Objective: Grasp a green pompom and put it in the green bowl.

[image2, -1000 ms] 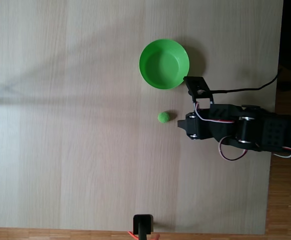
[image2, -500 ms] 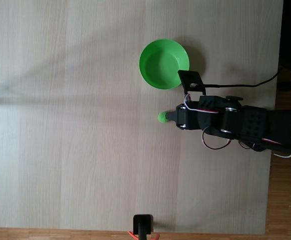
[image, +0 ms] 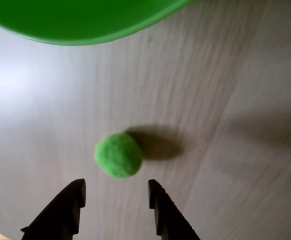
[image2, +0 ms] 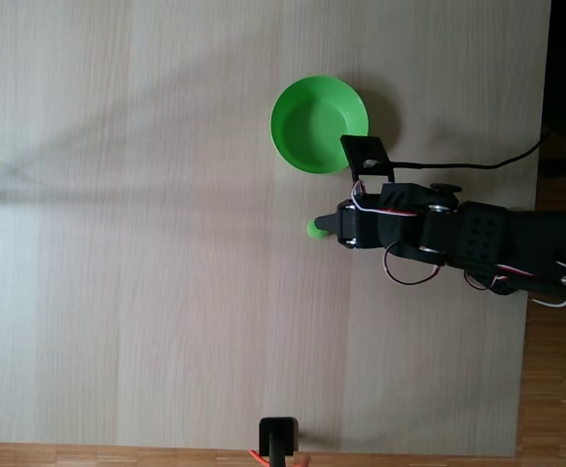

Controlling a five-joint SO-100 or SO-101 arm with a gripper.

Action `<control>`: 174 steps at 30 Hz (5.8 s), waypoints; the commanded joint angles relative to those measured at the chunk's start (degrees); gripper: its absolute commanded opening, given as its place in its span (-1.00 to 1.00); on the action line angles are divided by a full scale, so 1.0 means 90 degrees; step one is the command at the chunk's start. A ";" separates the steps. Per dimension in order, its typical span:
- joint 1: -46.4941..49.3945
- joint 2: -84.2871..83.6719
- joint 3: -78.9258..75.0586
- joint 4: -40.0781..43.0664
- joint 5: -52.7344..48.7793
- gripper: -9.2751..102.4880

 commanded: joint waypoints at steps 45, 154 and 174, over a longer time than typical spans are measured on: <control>-0.0439 -0.0703 -0.0459 -0.0068 -0.0049 -0.42; -0.0049 -0.1143 -0.0176 -0.0576 -0.0088 -0.68; -0.0039 -0.0322 -0.0273 -0.0566 -0.0098 -0.79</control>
